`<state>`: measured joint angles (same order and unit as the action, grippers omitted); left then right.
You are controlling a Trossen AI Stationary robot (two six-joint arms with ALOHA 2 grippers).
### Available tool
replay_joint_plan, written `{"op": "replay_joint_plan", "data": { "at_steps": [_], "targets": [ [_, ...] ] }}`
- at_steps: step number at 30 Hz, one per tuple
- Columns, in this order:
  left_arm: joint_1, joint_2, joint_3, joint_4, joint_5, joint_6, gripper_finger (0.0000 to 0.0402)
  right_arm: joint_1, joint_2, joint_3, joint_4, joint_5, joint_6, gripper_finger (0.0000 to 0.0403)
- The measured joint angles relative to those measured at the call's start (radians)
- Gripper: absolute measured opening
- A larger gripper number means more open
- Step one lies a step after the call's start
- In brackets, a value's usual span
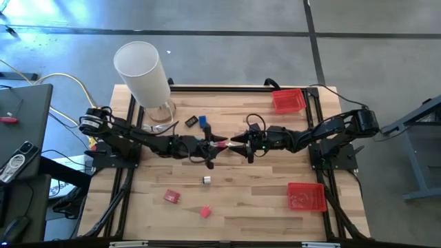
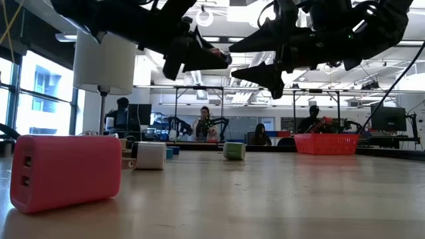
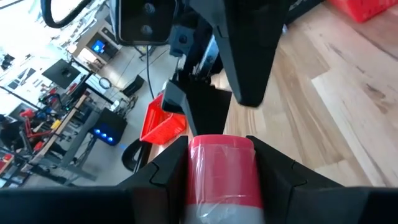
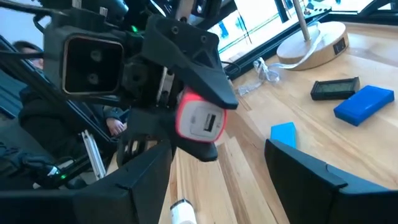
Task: Pick & Place Office items
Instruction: Put the pink white charger adapter into the top red basket
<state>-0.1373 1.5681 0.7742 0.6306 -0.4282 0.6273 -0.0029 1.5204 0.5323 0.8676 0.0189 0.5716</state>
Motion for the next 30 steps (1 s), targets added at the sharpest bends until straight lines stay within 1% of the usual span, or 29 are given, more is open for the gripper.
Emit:
{"op": "replay_joint_plan", "data": {
  "at_steps": [7, 13, 17, 20, 30],
  "targets": [
    [0.006, 0.0, 0.011, -0.008, 0.049, -0.015, 0.0129, 0.0, 0.0, 0.0, 0.008, 0.0, -0.021, 0.0248],
    [0.007, 0.002, 0.019, 0.002, 0.049, -0.014, 0.0129, 0.0, 0.0, 0.0, 0.013, 0.002, -0.02, 0.0248],
    [0.014, 0.021, 0.035, -0.004, 0.052, -0.014, 0.0129, 0.0, 0.0, 0.0, 0.02, -0.004, -0.019, 0.0248],
    [0.022, 0.045, 0.05, -0.001, 0.053, -0.001, 0.0129, 0.0, 0.0, 0.0, 0.025, -0.028, -0.019, 0.0248],
    [0.032, 0.088, 0.078, 0.003, 0.086, 0.002, 0.0129, 0.0, 0.0, 0.0, 0.034, -0.024, -0.023, 0.0248]
  ]
}}
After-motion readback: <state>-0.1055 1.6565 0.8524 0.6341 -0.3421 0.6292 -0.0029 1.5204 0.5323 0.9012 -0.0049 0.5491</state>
